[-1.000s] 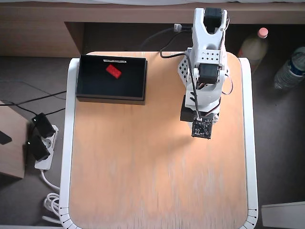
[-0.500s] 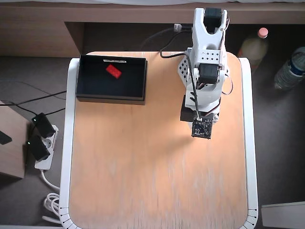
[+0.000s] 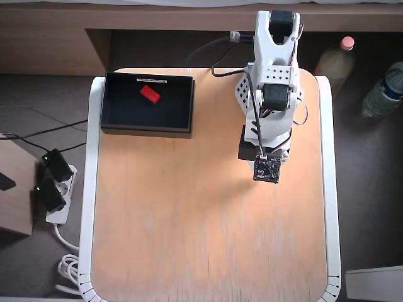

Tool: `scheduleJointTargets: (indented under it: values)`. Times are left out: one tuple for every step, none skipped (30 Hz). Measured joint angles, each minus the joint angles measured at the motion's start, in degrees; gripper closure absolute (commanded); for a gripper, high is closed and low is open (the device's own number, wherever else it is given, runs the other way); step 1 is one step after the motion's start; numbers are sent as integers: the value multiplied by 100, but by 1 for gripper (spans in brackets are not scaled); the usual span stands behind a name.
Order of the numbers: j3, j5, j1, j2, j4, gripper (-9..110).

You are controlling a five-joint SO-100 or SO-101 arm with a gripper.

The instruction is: Grasp a lego block and put it in the bin.

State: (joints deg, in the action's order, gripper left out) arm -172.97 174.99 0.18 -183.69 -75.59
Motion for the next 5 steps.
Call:
scheduleJointTargets:
  values:
    - [0, 0, 0, 0, 0, 101]
    - [0, 0, 0, 0, 0, 101]
    - [0, 0, 0, 0, 0, 101]
    - [0, 0, 0, 0, 0, 101]
    - [0, 0, 0, 0, 0, 101]
